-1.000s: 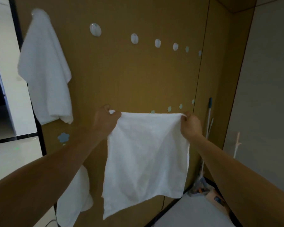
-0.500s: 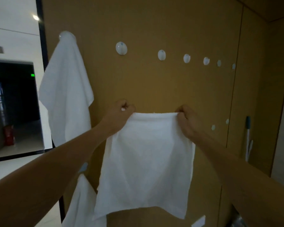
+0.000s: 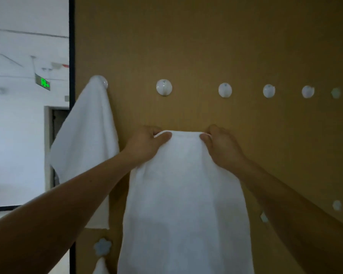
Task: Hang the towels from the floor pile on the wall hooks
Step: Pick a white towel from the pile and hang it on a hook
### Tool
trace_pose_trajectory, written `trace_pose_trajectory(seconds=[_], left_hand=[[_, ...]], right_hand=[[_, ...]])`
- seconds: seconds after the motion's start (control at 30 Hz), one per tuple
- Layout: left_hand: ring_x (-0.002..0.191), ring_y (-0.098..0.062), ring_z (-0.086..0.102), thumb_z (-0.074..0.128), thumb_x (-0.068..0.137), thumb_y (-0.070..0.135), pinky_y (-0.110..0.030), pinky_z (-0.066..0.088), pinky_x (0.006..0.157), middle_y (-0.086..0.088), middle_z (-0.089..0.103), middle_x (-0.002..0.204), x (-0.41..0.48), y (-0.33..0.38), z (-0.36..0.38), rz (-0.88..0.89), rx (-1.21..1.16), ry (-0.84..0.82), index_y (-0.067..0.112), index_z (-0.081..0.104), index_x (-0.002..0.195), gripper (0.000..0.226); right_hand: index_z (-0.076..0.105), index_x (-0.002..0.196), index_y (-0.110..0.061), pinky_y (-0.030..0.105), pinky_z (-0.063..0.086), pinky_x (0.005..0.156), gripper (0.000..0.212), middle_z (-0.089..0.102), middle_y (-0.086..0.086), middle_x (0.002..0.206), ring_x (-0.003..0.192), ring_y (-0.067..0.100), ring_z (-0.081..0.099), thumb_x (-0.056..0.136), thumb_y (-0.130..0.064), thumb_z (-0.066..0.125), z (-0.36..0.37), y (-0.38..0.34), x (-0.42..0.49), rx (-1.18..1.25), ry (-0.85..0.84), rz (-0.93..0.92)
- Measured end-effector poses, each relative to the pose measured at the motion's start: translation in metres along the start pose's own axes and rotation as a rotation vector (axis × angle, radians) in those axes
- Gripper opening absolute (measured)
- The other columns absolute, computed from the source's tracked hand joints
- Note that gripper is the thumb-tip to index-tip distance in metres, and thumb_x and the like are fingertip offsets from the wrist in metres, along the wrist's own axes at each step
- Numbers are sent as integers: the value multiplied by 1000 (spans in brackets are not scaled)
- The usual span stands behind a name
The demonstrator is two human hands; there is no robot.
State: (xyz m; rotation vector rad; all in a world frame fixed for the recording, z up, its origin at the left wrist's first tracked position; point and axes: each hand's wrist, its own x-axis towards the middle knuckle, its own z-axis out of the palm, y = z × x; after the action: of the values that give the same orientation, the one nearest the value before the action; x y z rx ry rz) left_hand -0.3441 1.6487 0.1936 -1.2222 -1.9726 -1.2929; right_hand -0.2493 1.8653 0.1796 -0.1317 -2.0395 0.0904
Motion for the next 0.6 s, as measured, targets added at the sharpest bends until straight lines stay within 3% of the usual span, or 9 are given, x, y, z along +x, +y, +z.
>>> trace_pose_trajectory(seconds=[0.1,0.2,0.37,0.53,0.6], left_hand=[[64,0,54,52,94,41,-15,33,54,17,57,66,19,7,1,37,159,95,32,55,64,31],[64,-1,50,49,95,40,-17,29,54,17,54,65,37,10,-2,66,299,168,32,51,63,33],[65,-1,48,52,93,40,-20,30,55,16,53,70,82,15,-22,85,413,354,24,58,80,21],[64,-1,45,56,87,46,-27,33,60,17,49,70,135,24,-53,69,433,530,30,52,78,19],[63,0,44,57,85,46,-26,30,55,16,49,70,151,27,-64,61,423,575,31,48,75,21]], right_hand=[[52,97,-15,33,41,64,20,64,7,87,80,29,60,100,-32,43,1,-1,29,-38,-48,-52],[60,100,-14,35,47,68,22,68,8,90,81,28,62,99,-33,48,-5,-2,58,-130,-6,-117],[54,102,-10,37,47,69,21,64,11,96,84,30,59,99,-28,44,-10,-23,111,119,48,40],[53,104,-9,37,47,73,23,64,13,104,93,34,59,98,-28,42,-13,-44,167,201,181,45],[55,104,-10,35,45,73,22,65,13,106,95,34,60,97,-28,44,-12,-52,188,193,222,34]])
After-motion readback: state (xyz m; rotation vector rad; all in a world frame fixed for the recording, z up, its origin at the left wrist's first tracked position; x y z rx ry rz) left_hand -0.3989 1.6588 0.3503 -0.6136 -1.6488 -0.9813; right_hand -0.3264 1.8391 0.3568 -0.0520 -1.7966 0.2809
